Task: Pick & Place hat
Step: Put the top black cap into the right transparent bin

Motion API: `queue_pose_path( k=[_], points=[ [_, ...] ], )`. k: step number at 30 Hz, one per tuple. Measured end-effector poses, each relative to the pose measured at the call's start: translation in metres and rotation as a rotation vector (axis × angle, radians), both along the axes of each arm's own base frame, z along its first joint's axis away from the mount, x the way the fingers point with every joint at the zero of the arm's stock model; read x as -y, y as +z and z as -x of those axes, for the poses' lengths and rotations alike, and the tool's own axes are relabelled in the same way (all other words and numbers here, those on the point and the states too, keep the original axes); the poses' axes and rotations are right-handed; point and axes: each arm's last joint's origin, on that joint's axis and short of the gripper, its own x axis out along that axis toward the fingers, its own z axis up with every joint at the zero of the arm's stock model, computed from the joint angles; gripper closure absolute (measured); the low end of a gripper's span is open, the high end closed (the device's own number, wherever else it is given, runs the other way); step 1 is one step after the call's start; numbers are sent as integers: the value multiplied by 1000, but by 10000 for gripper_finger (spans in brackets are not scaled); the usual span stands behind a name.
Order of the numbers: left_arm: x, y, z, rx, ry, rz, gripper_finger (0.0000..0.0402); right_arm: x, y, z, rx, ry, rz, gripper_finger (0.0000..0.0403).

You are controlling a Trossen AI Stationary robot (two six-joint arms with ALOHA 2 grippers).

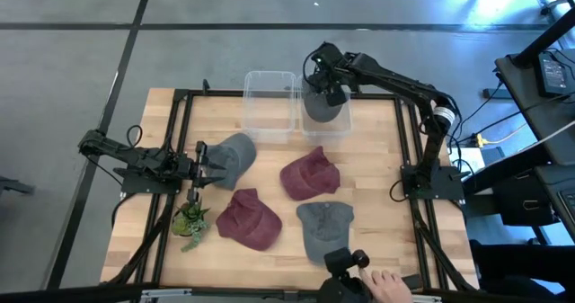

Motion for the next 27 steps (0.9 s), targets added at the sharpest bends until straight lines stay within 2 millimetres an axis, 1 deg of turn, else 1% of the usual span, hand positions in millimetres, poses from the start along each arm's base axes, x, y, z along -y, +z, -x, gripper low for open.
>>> queue_pose_path(
  k=[3,6,10,14,16,17,19,21,25,27],
  points=[
    [0,0,0,0,-1,0,274,-3,15,4,57,-22,5,173],
    [0,0,0,0,-1,0,274,-11,36,11,169,-37,-51,165],
    [0,0,0,0,-8,10,274,-38,62,20,332,-81,-147,164],
    [1,0,0,-2,-27,29,274,-71,77,33,382,-155,-271,163],
    [1,0,0,-2,-27,26,274,-88,82,41,434,-148,-349,163],
    [1,0,0,-2,-27,27,274,-96,82,45,459,-137,-383,163],
    [1,0,0,-2,-28,27,274,-114,77,52,488,-113,-426,163],
    [1,0,0,-2,-27,27,274,-130,64,59,523,-113,-422,163],
    [1,0,0,0,-24,28,274,-162,38,83,624,-144,-360,163],
    [-1,2,0,13,28,63,274,-174,24,94,692,-167,-375,163]
  ],
)
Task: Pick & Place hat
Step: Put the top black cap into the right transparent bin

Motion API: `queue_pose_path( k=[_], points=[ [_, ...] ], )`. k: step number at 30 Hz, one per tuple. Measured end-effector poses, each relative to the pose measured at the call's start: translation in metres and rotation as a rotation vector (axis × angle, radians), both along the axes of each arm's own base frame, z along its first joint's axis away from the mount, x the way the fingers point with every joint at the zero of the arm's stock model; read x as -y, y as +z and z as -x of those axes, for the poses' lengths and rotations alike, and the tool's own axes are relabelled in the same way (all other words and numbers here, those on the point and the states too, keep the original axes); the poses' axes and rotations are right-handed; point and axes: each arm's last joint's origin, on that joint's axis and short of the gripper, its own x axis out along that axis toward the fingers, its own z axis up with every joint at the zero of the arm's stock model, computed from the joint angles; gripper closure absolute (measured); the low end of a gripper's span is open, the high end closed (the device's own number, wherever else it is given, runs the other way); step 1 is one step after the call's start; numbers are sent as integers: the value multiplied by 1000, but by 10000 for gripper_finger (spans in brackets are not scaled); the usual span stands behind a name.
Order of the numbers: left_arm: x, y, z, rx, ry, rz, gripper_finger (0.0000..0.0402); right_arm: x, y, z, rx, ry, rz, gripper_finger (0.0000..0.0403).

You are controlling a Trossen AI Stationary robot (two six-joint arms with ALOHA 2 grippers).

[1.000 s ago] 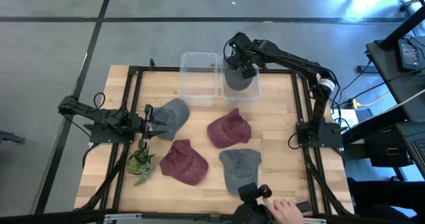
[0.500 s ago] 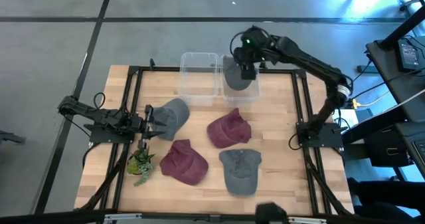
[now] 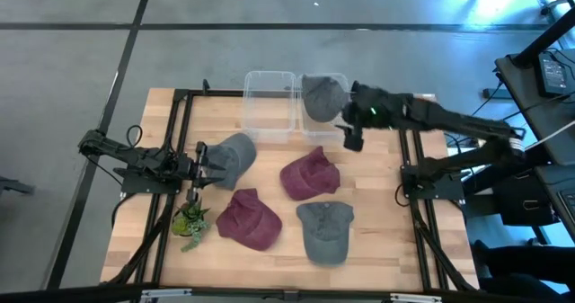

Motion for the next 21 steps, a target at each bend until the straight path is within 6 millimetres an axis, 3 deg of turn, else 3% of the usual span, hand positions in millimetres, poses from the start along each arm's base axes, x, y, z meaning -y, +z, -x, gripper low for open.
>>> queue_pose_path(
  k=[4,9,15,21],
  points=[
    [-4,3,0,26,136,64,262,-17,-29,15,104,-12,-68,163],
    [-5,2,0,16,179,41,213,-29,-54,25,132,0,-114,163],
    [-6,2,0,21,205,37,155,-42,-68,36,88,-12,-196,163],
    [-6,3,0,26,206,81,150,-54,-71,43,48,-14,-263,163]
  ],
)
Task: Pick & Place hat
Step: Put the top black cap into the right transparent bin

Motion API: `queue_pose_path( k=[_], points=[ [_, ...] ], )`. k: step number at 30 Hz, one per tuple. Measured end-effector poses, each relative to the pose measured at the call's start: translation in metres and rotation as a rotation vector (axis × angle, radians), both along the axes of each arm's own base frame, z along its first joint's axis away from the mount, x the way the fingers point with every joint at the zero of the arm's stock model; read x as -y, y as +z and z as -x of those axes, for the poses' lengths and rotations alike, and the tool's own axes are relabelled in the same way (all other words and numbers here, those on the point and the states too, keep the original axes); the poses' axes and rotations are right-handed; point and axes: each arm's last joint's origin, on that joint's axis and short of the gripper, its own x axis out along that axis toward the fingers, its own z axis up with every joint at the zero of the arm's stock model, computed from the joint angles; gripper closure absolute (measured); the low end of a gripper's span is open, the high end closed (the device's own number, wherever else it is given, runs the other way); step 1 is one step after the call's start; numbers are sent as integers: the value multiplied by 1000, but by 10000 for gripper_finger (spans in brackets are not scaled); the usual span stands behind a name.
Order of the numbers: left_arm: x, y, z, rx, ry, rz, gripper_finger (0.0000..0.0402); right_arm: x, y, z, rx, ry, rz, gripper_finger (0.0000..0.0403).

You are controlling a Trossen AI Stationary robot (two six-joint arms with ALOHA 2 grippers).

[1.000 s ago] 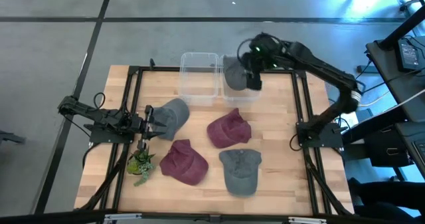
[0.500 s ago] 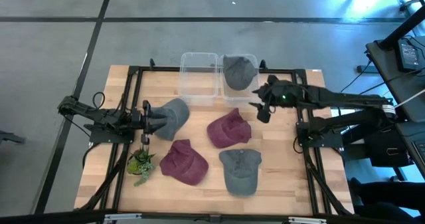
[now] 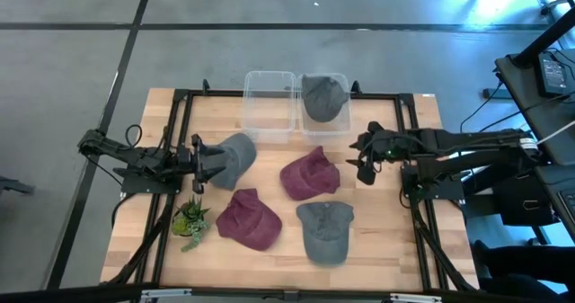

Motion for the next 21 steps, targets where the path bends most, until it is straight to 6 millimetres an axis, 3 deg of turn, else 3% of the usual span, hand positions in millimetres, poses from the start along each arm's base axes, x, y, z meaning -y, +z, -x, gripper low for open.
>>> queue_pose_path(
  k=[8,13,21],
  points=[
    [-4,8,1,-32,131,19,153,-12,-18,10,-76,-162,52,163],
    [-6,20,2,-235,223,26,153,-12,-21,10,-50,-217,55,163],
    [-8,11,-2,-615,414,83,153,-13,-16,4,11,-171,86,163]
  ],
)
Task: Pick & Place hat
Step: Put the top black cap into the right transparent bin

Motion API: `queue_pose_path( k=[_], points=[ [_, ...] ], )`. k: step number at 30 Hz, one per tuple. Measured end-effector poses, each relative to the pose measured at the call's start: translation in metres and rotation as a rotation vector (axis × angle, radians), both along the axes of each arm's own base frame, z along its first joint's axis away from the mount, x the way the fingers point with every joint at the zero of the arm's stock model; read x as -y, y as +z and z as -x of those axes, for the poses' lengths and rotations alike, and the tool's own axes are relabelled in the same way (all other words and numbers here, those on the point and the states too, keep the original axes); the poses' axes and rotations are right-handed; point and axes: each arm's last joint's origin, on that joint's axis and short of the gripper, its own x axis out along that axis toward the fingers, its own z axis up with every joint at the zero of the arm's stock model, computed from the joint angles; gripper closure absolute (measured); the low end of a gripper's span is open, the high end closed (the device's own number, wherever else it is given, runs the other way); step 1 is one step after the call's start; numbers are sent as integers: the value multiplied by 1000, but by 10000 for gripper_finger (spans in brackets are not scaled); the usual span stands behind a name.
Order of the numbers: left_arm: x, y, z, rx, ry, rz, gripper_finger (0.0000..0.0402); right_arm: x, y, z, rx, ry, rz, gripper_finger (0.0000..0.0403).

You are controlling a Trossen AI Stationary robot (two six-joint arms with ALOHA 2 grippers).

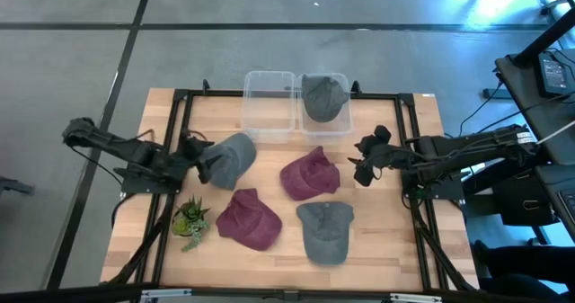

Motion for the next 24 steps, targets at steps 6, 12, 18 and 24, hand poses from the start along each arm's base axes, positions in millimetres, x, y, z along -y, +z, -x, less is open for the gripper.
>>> queue_pose_path(
  k=[6,12,18,24],
  points=[
    [-8,-17,-11,-179,151,40,153,1,4,-4,27,37,39,163],
    [-22,-30,-19,-303,270,93,153,3,4,-4,21,40,58,163],
    [-33,-37,-21,-334,380,197,157,4,4,-4,8,55,75,163],
    [-39,-39,-21,-332,395,319,222,4,4,-4,6,59,78,163]
  ],
)
